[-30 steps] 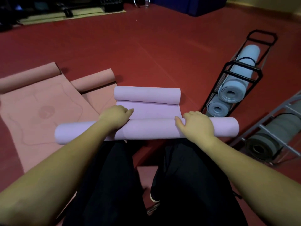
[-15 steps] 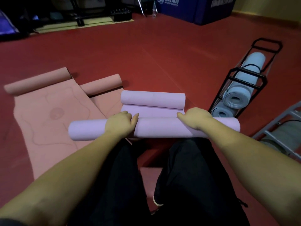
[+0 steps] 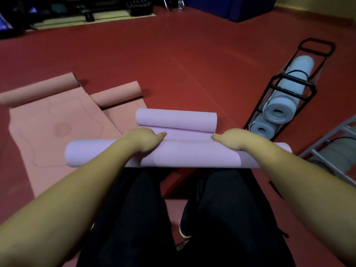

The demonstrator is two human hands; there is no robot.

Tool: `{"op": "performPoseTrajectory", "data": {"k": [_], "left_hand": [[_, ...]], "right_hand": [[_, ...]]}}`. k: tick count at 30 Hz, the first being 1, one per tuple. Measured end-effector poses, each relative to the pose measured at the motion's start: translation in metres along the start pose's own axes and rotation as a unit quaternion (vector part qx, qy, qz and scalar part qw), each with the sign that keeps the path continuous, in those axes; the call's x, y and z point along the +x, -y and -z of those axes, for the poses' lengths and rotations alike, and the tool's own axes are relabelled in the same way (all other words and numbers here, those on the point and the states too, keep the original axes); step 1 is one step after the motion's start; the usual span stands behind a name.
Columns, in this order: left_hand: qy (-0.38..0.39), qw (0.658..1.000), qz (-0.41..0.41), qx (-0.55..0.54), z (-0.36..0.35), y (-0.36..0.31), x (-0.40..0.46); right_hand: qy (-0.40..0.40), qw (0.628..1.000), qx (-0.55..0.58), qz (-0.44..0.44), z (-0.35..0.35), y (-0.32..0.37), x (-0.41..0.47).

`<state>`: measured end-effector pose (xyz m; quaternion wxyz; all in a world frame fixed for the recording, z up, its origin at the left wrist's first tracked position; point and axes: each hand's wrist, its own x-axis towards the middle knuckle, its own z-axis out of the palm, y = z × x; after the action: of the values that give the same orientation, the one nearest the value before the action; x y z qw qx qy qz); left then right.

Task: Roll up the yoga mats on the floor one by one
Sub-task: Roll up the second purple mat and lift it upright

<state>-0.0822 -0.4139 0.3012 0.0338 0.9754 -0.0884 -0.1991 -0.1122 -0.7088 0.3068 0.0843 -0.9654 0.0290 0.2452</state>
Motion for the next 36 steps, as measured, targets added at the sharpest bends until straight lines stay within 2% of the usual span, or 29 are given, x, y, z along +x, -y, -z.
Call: {"op": "performPoseTrajectory", "data": {"k": [2, 4, 7, 10, 13, 16, 17, 19, 21, 23, 26, 28, 33, 36], "left_hand": [[0.018, 0.999, 0.006, -0.028, 0.002, 0.000, 0.006], [0.043, 0.997, 0.022, -0.066, 0.005, 0.001, 0.014], [0.086, 0.990, 0.032, -0.109, 0.006, 0.002, 0.025], [0.125, 0.975, 0.055, -0.178, 0.007, 0.005, 0.033], [0.150, 0.957, 0.081, -0.236, 0.005, 0.010, 0.036], [0.121, 0.966, 0.052, -0.223, 0.003, 0.006, 0.034], [0.086, 0.977, 0.028, -0.191, 0.003, 0.003, 0.032], [-0.045, 0.993, -0.003, -0.110, 0.001, -0.003, 0.023], [-0.194, 0.979, -0.001, -0.055, -0.005, -0.007, 0.011], [-0.272, 0.962, 0.002, -0.041, -0.022, -0.006, 0.003], [-0.298, 0.954, -0.041, -0.012, -0.054, 0.004, -0.009], [-0.284, 0.957, -0.050, 0.022, -0.065, 0.009, -0.013], [-0.249, 0.968, -0.031, 0.001, -0.044, 0.004, -0.011], [-0.267, 0.962, -0.050, -0.002, -0.037, 0.006, -0.014]], "right_hand": [[-0.147, 0.988, -0.034, 0.036, -0.006, -0.002, -0.001], [-0.247, 0.968, -0.027, 0.043, -0.012, -0.001, -0.006], [-0.314, 0.949, 0.001, 0.040, -0.029, 0.002, -0.015], [-0.363, 0.929, -0.028, 0.070, -0.053, 0.001, -0.026], [-0.365, 0.926, -0.062, 0.073, -0.069, 0.002, -0.026], [-0.389, 0.917, -0.060, 0.059, -0.066, 0.003, -0.022], [-0.390, 0.917, -0.059, 0.055, -0.065, 0.003, -0.020], [-0.381, 0.921, -0.057, 0.048, -0.060, 0.003, -0.014], [-0.355, 0.932, -0.074, 0.032, -0.053, 0.008, -0.012], [-0.326, 0.940, -0.096, 0.011, -0.046, 0.010, -0.008], [-0.270, 0.960, -0.076, -0.006, -0.034, 0.012, 0.000], [-0.236, 0.969, -0.076, -0.001, -0.026, 0.015, 0.004], [-0.185, 0.981, -0.060, 0.013, -0.012, 0.016, 0.005], [-0.166, 0.984, -0.066, 0.015, -0.003, 0.017, -0.001]]}}
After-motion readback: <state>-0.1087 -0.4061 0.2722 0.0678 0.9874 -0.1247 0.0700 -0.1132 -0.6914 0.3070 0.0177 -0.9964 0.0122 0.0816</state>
